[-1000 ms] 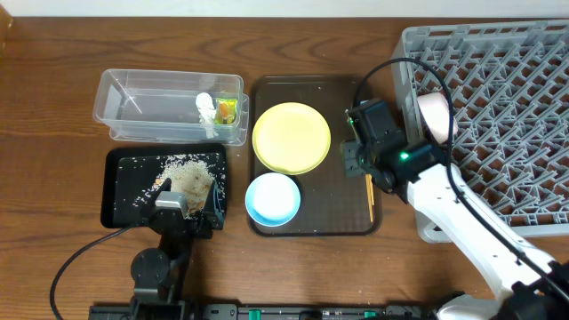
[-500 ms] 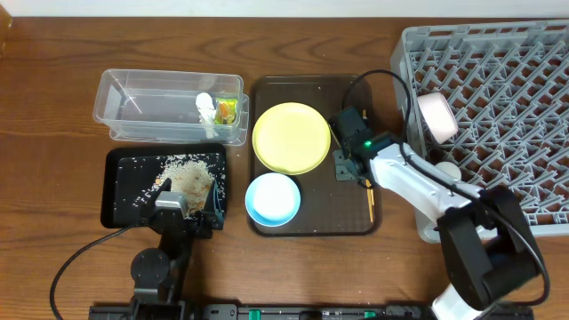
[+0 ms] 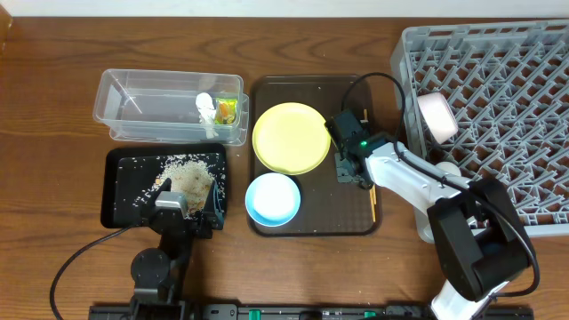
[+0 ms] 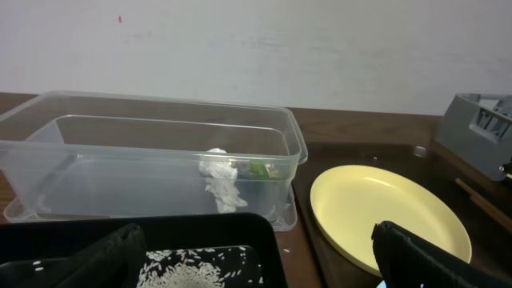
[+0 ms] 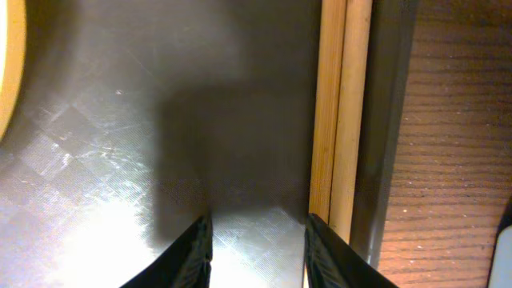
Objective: Sort waste into correct bins and load items into the dishwasher rack
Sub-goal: 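Move the right gripper to the chopsticks on the brown tray and grasp one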
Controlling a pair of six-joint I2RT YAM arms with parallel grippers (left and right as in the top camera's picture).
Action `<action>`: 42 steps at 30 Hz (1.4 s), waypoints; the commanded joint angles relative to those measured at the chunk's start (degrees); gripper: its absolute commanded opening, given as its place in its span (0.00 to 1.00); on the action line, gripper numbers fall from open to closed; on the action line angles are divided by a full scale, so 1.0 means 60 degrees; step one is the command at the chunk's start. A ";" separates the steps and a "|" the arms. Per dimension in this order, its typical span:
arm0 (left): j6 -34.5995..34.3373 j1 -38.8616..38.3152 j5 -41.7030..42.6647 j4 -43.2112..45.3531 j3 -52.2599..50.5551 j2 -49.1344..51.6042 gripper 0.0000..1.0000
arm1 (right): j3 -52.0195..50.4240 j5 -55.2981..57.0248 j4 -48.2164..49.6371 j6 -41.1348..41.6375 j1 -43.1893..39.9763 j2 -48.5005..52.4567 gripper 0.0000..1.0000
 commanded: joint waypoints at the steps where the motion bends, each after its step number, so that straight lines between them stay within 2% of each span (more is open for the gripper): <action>1: 0.0087 0.0029 -0.0007 -0.0102 -0.0142 -0.0066 0.93 | -0.0025 0.0142 -0.0102 0.0240 -0.0197 0.0528 0.31; 4: 0.0087 0.0029 -0.0007 -0.0102 -0.0142 -0.0066 0.92 | -0.0025 -0.0084 -0.0106 0.0240 -0.0178 0.0685 0.28; 10: 0.0087 0.0029 -0.0007 -0.0102 -0.0142 -0.0066 0.93 | 0.0007 -0.0641 0.0146 -0.0426 -0.0178 0.0248 0.38; 17: 0.0087 0.0029 -0.0007 -0.0102 -0.0142 -0.0066 0.93 | 0.0007 -0.0721 -0.0062 -0.0546 -0.0204 -0.0918 0.41; 25: 0.0087 0.0029 -0.0007 -0.0098 -0.0142 -0.0066 0.93 | -0.0022 -0.0466 -0.0025 -0.0401 -0.0204 -0.0506 0.40; 36: 0.0087 0.0029 -0.0007 -0.0102 -0.0142 -0.0066 0.93 | -0.0029 -0.0823 0.0007 -0.0073 -0.0149 0.0240 0.22; 40: 0.0087 0.0029 -0.0007 -0.0102 -0.0142 -0.0066 0.93 | -0.0022 -0.1676 0.0004 -0.0080 -0.0138 0.0277 0.04; 42: 0.0087 0.0029 -0.0007 -0.0098 -0.0142 -0.0066 0.93 | -0.0007 -0.2120 0.0000 -0.0087 -0.0146 0.0127 0.01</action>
